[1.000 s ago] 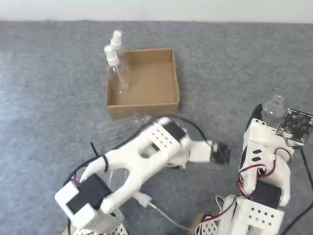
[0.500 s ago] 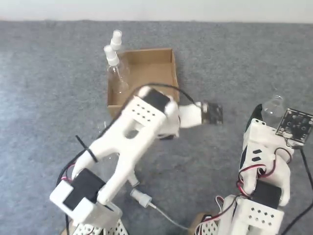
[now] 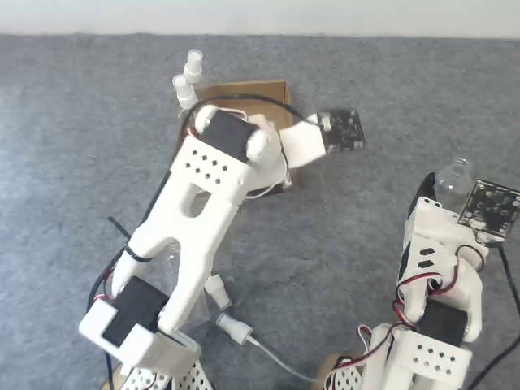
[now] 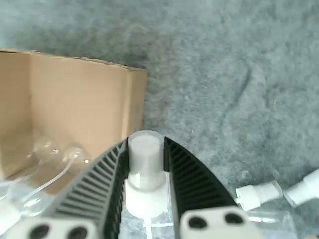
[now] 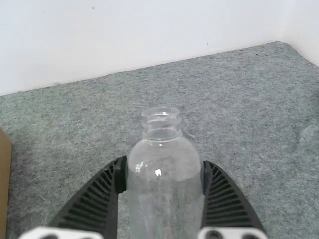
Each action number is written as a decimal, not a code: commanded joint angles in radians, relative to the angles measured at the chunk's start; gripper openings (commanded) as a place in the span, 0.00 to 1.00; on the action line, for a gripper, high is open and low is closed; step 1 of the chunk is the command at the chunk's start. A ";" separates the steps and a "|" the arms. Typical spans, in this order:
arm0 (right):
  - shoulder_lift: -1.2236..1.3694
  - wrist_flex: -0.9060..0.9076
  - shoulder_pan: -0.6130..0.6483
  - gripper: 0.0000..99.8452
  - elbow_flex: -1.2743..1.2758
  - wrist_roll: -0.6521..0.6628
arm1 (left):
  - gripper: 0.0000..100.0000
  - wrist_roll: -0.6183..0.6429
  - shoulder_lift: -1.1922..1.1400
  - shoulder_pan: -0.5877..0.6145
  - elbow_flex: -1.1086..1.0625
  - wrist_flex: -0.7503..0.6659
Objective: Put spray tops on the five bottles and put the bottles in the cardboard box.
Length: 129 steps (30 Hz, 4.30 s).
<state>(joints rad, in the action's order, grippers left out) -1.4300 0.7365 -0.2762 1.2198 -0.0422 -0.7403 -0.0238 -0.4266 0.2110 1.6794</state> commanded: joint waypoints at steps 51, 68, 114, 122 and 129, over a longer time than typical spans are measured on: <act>-0.021 -0.025 0.533 0.08 0.084 -0.002 | 0.01 0.735 0.959 0.097 -0.619 -0.555; -0.021 -0.302 0.700 0.08 0.267 0.114 | 0.01 0.980 1.272 0.287 -0.908 -0.766; -0.021 -0.542 1.090 0.08 0.459 0.209 | 0.01 1.115 1.780 0.252 -1.205 -0.848; -0.021 -0.544 1.095 0.08 0.462 0.209 | 0.01 1.114 1.780 0.252 -1.287 -0.941; -0.021 -0.544 1.095 0.08 0.460 0.209 | 0.01 1.112 1.778 0.252 -1.288 -0.936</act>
<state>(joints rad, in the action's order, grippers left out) -1.4300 0.2225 0.8117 1.6694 0.1511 0.3705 1.7545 -0.1734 -1.0840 0.7710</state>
